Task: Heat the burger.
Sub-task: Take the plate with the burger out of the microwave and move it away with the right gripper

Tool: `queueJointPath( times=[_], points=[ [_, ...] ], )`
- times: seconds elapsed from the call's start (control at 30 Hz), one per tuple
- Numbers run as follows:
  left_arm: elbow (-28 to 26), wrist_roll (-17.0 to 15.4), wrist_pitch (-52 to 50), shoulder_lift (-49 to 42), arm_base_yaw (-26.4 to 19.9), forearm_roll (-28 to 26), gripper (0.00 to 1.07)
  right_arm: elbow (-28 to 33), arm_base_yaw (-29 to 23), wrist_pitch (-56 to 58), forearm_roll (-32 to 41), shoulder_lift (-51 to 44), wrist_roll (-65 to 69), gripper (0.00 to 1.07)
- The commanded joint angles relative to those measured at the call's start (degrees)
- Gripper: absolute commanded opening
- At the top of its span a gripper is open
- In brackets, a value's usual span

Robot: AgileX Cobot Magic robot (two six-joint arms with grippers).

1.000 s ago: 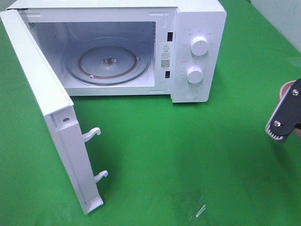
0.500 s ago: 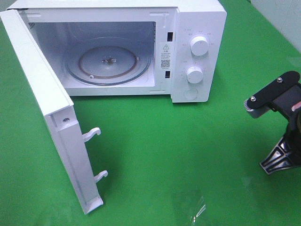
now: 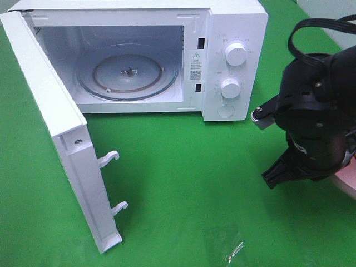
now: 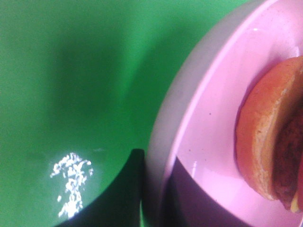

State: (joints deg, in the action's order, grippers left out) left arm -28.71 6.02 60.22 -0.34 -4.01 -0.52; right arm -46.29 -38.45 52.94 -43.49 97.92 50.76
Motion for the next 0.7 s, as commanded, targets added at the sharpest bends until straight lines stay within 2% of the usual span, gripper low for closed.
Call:
queueJointPath(
  times=[0.03, 0.27, 0.57, 0.63, 0.7],
  points=[
    [0.1, 0.1, -0.7, -1.0, -0.2, 0.2, 1.00, -2.1, 0.5, 0.7, -3.6, 3.6, 1.2, 0.01],
    [0.1, 0.1, -0.7, -1.0, -0.2, 0.2, 1.00, -5.0, 0.5, -1.4, -3.3, 9.2, 6.6, 0.03],
    [0.1, 0.1, -0.7, -1.0, -0.2, 0.2, 1.00, -6.1, 0.5, -2.8, -2.1, 11.3, 7.7, 0.06],
    [0.1, 0.1, -0.7, -1.0, -0.2, 0.2, 1.00, -6.1, 0.5, -3.4, -1.9, 11.3, 7.7, 0.08],
    [0.1, 0.1, -0.7, -1.0, -0.2, 0.2, 1.00, -6.2, 0.5, -4.0, -0.7, 11.3, 7.6, 0.15]
  ],
)
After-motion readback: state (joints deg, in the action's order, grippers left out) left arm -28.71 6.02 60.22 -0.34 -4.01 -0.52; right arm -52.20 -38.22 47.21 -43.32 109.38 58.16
